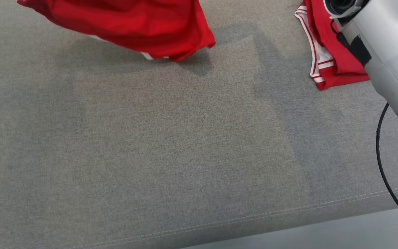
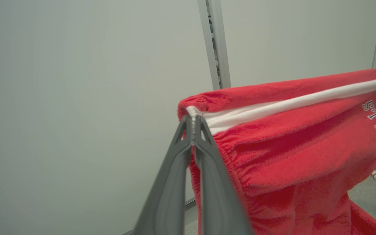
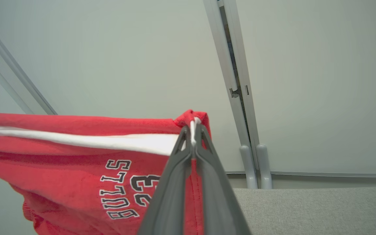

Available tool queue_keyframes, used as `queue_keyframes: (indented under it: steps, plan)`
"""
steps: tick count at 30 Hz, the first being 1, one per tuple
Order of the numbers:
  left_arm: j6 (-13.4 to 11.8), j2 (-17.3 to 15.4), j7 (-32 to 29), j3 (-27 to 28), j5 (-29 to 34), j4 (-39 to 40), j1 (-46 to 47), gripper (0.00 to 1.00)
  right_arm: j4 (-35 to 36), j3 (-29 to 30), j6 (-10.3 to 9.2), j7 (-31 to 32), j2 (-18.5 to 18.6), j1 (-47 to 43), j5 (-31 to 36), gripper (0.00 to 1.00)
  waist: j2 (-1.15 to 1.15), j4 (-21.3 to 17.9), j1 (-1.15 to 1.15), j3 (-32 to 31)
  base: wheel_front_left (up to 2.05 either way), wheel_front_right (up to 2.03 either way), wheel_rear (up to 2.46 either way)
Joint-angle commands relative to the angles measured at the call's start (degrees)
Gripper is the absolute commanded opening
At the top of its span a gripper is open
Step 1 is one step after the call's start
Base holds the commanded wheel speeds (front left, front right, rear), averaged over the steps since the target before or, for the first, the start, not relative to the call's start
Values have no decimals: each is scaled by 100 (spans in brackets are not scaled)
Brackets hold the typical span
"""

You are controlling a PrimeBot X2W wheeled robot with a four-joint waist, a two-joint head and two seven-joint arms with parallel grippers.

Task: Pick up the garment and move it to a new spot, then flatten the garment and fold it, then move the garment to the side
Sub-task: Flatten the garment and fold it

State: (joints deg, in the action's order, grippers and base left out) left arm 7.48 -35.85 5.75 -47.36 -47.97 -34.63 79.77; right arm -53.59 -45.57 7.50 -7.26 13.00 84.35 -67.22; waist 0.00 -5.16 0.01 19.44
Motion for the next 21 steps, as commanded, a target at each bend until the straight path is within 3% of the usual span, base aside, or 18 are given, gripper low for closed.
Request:
queue_keyframes:
  steps: [1,11,16,21]
  plan:
    - [-6,23,34,-46,-43,-66,105,0,-92,-9,-3,-54,-17,73,-20,0,0,34,-1,183,0,0,0]
    - [-11,636,594,-243,-94,-1015,1247,0,-1215,167,-6,-696,-257,1180,119,0,0,229,-1,416,0,0,0]
    - [-11,914,867,-184,-57,-1262,1508,0,-1095,261,-4,-793,-349,1449,373,0,0,289,-1,676,0,0,0]
    - [-10,1003,944,-241,-107,-1256,1192,0,-716,475,-4,-796,-296,1123,729,0,0,334,-1,852,0,0,0]
